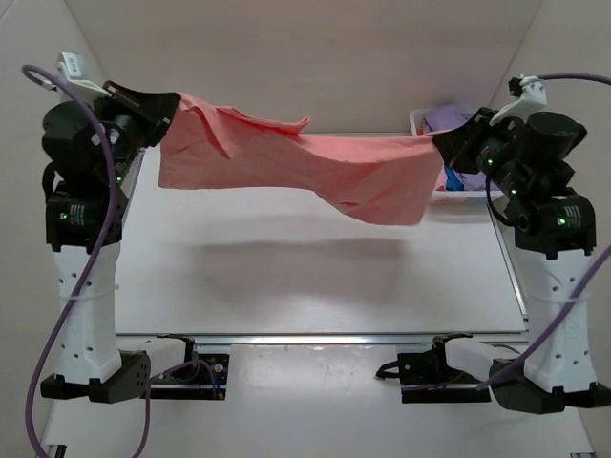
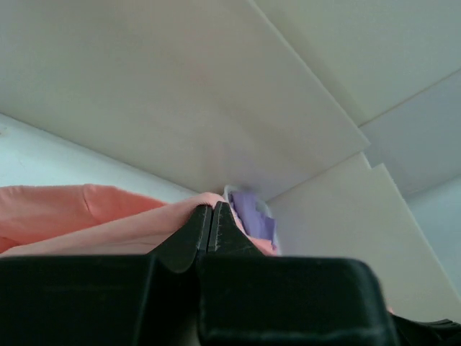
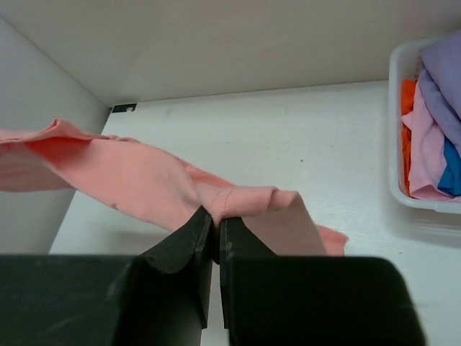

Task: Fold and stack the t-shirts
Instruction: Flatten out the tshirt

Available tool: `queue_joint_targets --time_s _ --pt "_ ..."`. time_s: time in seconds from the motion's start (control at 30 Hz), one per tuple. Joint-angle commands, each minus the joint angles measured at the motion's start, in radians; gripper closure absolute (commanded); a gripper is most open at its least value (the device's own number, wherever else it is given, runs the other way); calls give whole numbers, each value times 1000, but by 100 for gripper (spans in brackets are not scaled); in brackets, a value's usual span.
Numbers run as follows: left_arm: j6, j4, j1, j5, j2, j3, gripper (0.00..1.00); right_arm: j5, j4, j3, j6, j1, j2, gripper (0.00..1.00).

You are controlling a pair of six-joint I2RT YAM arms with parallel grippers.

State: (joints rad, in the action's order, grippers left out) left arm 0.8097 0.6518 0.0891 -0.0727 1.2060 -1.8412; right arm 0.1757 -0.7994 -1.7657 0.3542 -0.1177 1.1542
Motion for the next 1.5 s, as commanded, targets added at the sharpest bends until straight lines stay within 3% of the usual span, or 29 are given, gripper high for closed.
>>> queue_joint_targets --time_s 0.0,0.07,0.27,0.33,0.5,0.63,0.73,0.8,0.83,0.87,0.93,1.0,1.1,1.23,1.33,1.47 --pt "16 90 -17 -15 7 -117 100 79 -52 -47 -3 32 -11 100" --pt "8 106 -17 -7 18 -128 100 114 -64 -81 8 93 -2 100" --pt "65 -36 -77 -93 -33 316 100 163 -78 -49 -29 116 111 100" --pt "60 -55 -118 -142 -10 399 100 173 -78 -32 -40 116 159 100" --pt "45 -135 -140 -131 55 453 100 188 5 28 -40 116 264 100" --pt "8 -74 -153 -174 306 121 100 217 -39 -188 -63 107 519 100" --pt "5 69 -169 -231 618 -511 100 244 -139 -653 -63 111 747 100" --pt "76 98 -207 -292 725 -770 100 271 -124 -812 -22 116 806 100" --pt "130 68 -251 -333 724 -786 100 281 -75 -819 11 116 785 100" --pt "150 -10 -271 -384 661 -747 100 295 -42 -755 9 142 742 100" --pt "166 -147 -298 -400 512 -443 100 295 70 -586 12 138 640 99" --pt "143 -225 -293 -368 387 -275 100 281 179 -433 3 131 544 100" --pt "44 -120 -261 -322 287 -190 100 246 111 -347 -52 104 495 100" --pt "-33 -106 -221 -271 90 73 100 0 55 -182 -178 -9 385 100" --pt "-82 -89 -181 -187 -29 138 100 -160 165 57 -202 -100 182 100" --pt "-135 -148 -42 6 -228 256 100 -223 290 300 -162 -169 -109 100"
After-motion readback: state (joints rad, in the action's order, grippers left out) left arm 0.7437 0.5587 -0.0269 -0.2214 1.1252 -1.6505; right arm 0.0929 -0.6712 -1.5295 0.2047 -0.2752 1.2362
